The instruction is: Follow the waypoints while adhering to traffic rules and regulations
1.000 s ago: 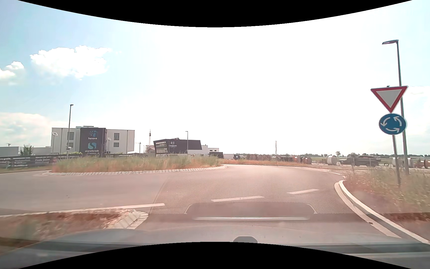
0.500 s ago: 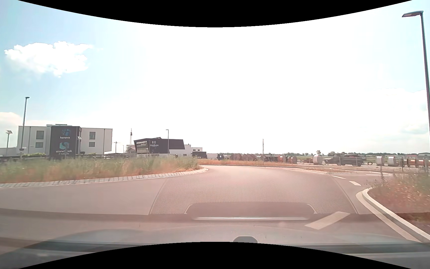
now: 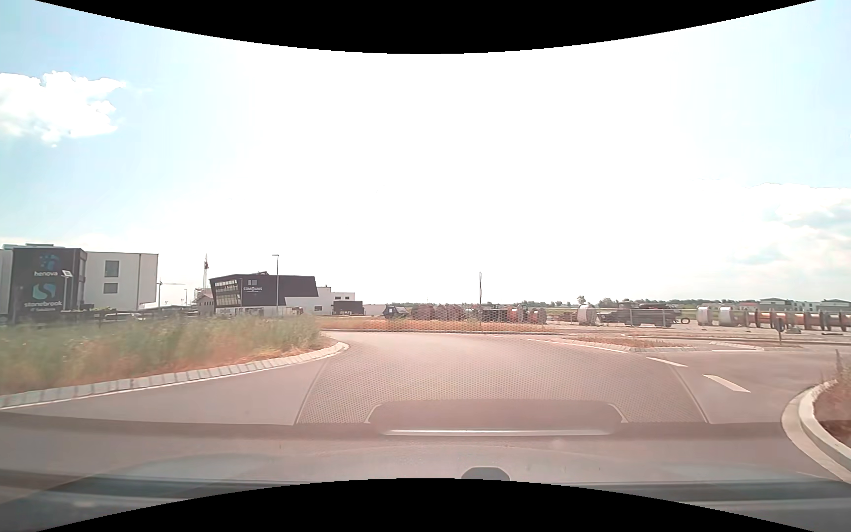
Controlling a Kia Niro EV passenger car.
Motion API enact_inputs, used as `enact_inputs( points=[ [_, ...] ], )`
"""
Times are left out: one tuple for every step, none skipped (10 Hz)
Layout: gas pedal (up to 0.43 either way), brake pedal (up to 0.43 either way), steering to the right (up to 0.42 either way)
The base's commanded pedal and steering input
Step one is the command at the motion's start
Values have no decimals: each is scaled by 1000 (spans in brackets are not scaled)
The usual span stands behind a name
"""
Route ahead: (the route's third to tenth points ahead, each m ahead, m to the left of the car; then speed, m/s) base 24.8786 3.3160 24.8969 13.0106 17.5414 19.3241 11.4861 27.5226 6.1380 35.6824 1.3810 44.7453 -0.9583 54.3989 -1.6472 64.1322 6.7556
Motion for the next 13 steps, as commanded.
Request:
enact_inputs(
  points=[
    [110, 0, 108],
    [110, 0, 98],
    [110, 0, 80],
    [110, 0, 59],
    [110, 0, 41],
    [110, 0, 18],
    [110, 0, -5],
    [110, 0, -28],
    [110, 0, -54],
    [110, 0, -82],
    [110, 0, -107],
    [110, 0, -133],
    [110, 0, -148]
  ],
)
